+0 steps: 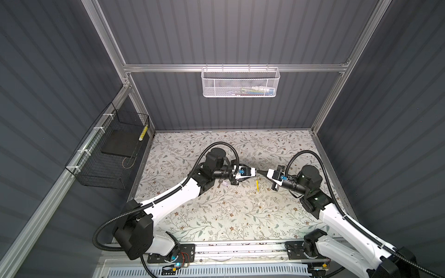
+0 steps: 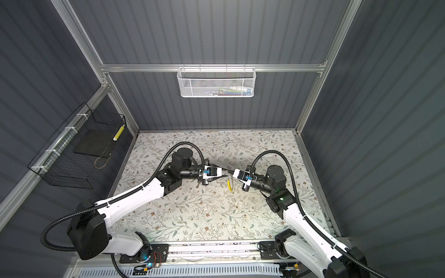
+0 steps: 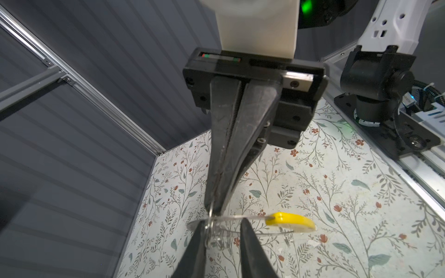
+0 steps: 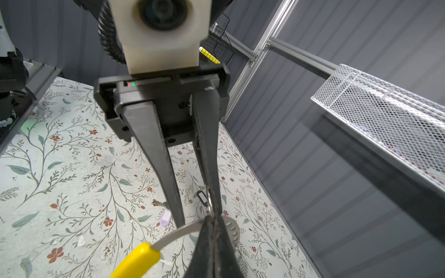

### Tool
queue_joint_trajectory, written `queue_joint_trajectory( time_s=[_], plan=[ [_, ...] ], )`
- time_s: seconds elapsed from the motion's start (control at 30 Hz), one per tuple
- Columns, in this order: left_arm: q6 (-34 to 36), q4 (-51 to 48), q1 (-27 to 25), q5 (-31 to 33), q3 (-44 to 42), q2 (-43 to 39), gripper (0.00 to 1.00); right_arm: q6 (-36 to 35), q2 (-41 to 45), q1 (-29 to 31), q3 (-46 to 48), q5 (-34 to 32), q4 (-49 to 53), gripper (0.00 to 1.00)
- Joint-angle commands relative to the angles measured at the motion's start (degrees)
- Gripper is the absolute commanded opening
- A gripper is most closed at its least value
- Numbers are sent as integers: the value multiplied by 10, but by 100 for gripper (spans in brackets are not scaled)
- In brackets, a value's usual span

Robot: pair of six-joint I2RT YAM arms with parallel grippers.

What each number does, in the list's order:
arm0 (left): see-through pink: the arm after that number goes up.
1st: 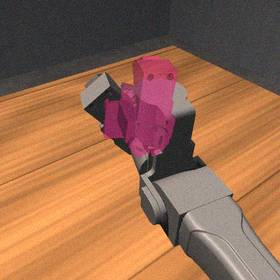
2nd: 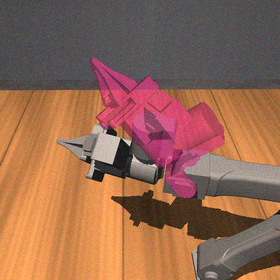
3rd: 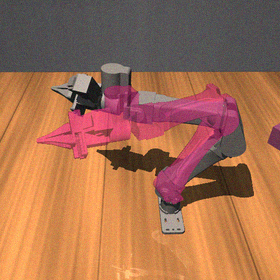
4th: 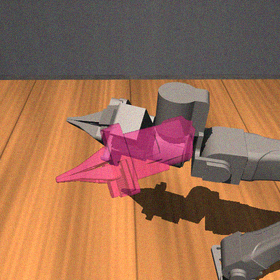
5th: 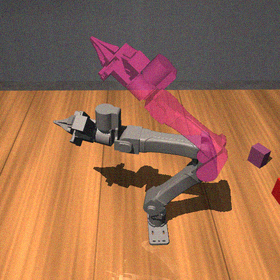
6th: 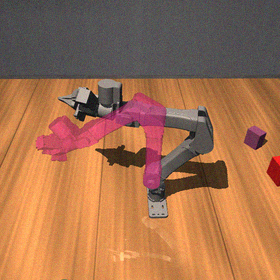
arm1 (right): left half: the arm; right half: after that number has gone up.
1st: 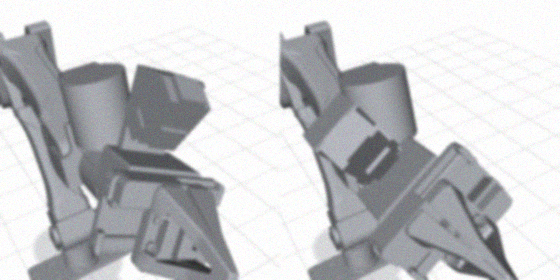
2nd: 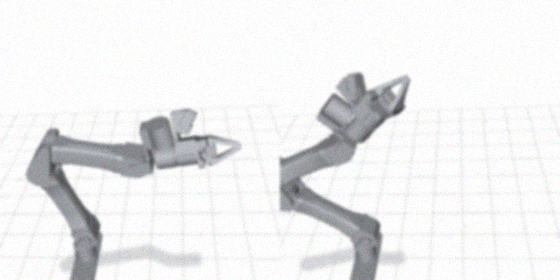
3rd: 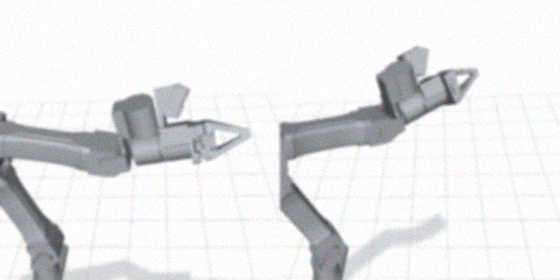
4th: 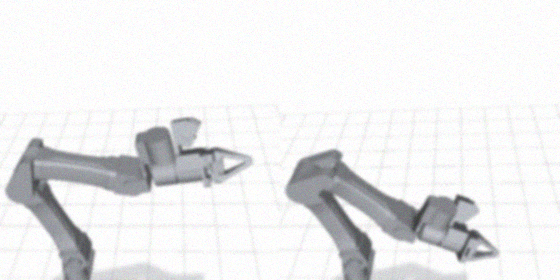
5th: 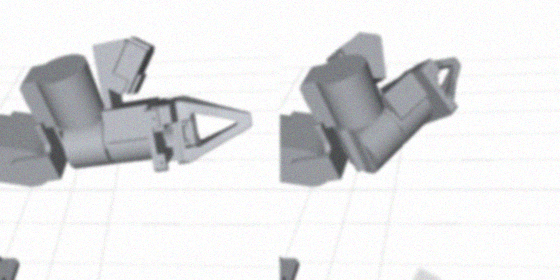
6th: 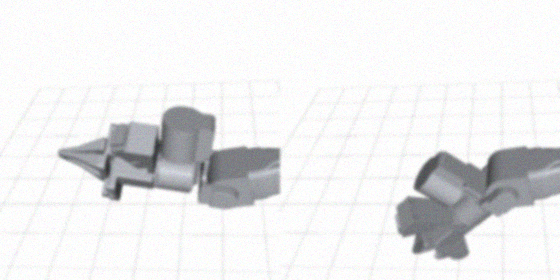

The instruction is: Put the keys on the keyring

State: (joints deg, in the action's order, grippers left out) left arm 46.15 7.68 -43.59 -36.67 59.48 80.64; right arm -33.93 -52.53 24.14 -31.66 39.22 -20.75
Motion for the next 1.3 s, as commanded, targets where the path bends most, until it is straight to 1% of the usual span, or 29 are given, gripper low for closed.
queue_joint_trajectory(
  time_s=[0.0, 0.43, 0.9, 1.03, 1.07, 1.1, 1.17, 1.27],
  plan=[
    [35, -32, -3, 31, 19, -14, 24, -23, -4, -1, -19, -6, 28, 0],
    [28, -29, -3, 33, 22, 5, 17, -31, -15, -1, -24, 5, 24, 0],
    [11, -4, -4, 7, 29, 22, 0, -29, -26, -1, -23, 12, 13, 1],
    [6, 1, -4, 7, 26, 21, 0, -27, -28, -1, -21, 12, 15, 3],
    [4, 1, -4, 7, 26, 21, 0, -27, -28, -1, -21, 11, 16, 4],
    [2, 2, -3, 8, 25, 21, 0, -25, -30, -1, -20, 8, 16, 9],
    [-4, 4, -4, 16, 23, 19, 0, -19, -30, -1, -17, -4, 11, 22],
    [-21, 11, 1, 48, 10, 12, 0, 20, -30, -12, 5, -17, -31, 32]
  ],
)
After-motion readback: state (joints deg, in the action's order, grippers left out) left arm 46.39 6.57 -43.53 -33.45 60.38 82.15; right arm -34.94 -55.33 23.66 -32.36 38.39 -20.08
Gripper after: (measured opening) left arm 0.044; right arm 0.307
